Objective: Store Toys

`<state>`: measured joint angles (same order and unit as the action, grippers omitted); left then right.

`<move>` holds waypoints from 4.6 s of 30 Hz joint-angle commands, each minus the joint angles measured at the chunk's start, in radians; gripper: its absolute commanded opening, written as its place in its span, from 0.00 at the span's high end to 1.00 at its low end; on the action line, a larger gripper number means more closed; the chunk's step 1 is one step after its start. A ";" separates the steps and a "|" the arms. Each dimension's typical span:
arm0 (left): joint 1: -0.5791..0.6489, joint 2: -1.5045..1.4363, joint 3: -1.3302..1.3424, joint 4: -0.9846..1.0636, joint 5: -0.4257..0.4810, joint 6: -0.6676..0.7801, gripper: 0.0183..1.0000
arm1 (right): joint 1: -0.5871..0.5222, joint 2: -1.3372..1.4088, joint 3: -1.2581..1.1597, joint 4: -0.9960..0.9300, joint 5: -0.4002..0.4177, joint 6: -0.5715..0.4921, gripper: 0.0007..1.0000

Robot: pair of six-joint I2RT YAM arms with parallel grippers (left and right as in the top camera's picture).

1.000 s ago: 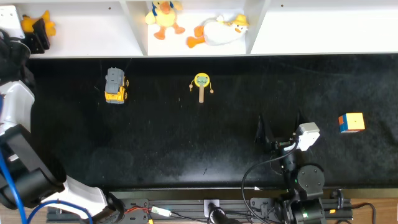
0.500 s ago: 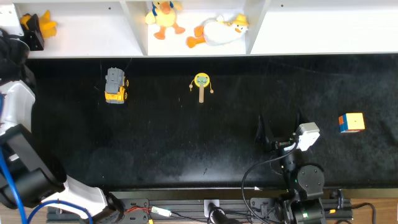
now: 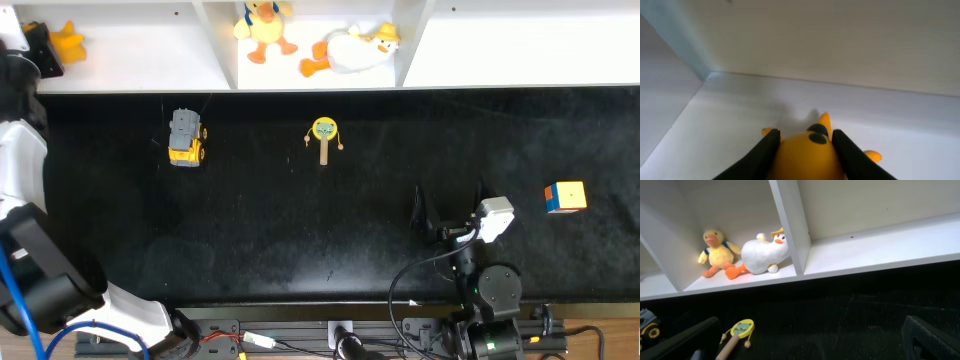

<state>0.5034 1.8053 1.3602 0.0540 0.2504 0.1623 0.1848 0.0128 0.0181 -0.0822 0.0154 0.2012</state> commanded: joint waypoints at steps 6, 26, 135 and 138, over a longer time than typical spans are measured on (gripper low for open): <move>-0.007 0.011 0.107 -0.117 -0.051 -0.011 0.67 | 0.005 -0.009 -0.014 0.005 0.008 -0.007 0.01; -0.010 0.034 0.108 -0.156 -0.050 -0.014 0.68 | 0.005 -0.009 -0.014 0.005 0.008 -0.007 0.00; -0.371 -0.476 -0.469 -0.503 -0.109 0.012 0.00 | 0.005 -0.009 -0.014 0.005 0.008 -0.007 0.00; -0.387 -0.416 -0.469 -0.470 -0.109 0.012 0.00 | 0.005 -0.009 -0.014 0.005 0.008 -0.007 0.00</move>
<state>0.1333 1.3483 0.9031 -0.4313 0.1520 0.1852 0.1848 0.0128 0.0181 -0.0822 0.0154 0.2008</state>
